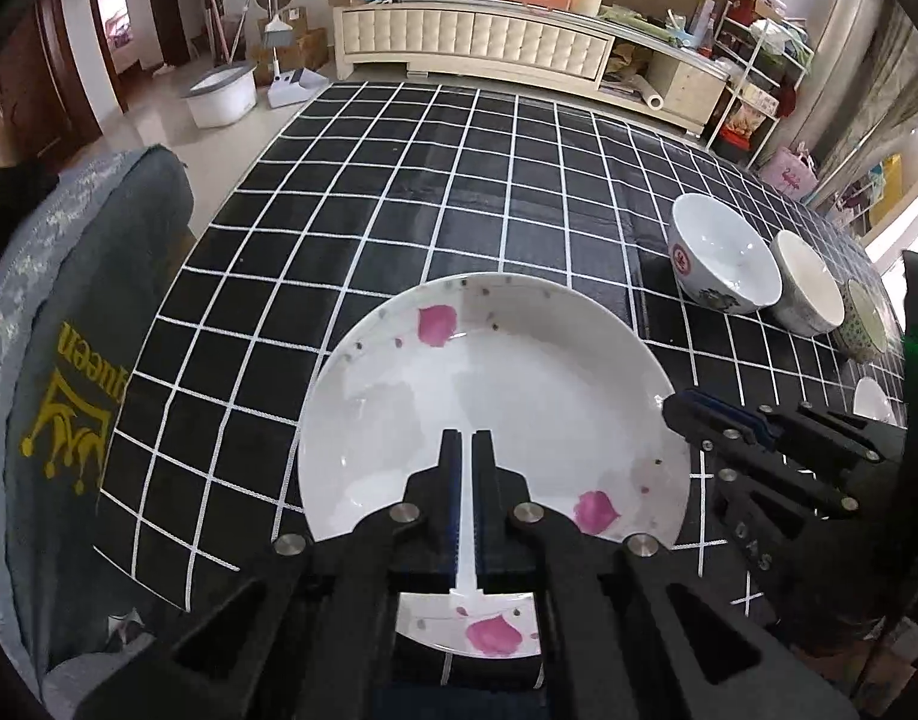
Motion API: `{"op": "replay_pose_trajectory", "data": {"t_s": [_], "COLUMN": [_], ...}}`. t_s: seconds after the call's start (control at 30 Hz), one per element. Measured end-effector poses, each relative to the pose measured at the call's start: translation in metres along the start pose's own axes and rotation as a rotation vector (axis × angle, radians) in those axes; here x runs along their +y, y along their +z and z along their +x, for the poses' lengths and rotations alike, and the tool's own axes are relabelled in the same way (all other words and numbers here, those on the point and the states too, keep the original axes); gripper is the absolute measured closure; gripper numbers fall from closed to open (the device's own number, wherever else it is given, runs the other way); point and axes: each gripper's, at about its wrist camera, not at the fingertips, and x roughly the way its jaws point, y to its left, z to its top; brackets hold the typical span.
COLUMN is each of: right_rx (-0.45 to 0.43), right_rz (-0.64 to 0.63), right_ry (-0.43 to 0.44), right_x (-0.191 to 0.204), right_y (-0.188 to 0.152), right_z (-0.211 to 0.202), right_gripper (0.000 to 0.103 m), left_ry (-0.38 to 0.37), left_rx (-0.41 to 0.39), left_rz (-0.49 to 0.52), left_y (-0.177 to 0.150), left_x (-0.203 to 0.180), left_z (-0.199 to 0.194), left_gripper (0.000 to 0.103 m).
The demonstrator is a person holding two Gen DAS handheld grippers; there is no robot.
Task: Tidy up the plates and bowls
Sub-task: 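Lower the pink-flower plate onto the plain white plate and open the left tool, then grasp the rim of the cartoon-print plate with the left tool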
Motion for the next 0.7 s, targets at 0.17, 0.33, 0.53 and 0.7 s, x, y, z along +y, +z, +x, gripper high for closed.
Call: {"op": "replay_pose_trajectory", "data": {"t_s": [0.17,0.33,0.53,0.7], "right_rx": [-0.016,-0.053,-0.120,-0.170], "right_rz": [0.000,0.001,0.025,0.049], "right_ry": [0.004,0.001,-0.016,-0.048], "right_x": [0.002,0.004,-0.008,-0.024], "right_y": [-0.002,-0.006,-0.012,-0.022], "right_z": [-0.014,-0.039,-0.082,-0.118], "right_gripper": [0.092,0.092,0.092,0.092], "left_ry": [-0.006,-0.008,-0.008,-0.032], "left_rx": [0.008,-0.001,-0.032,-0.077], "left_rz": [-0.008,-0.012,0.019,0.050], "left_y": [-0.003,-0.009,-0.016,-0.018], "left_x": [0.006,0.003,-0.014,-0.037], "left_z": [-0.001,-0.013,-0.039,-0.067], "left_gripper": [0.101,0.101,0.101,0.101]}}
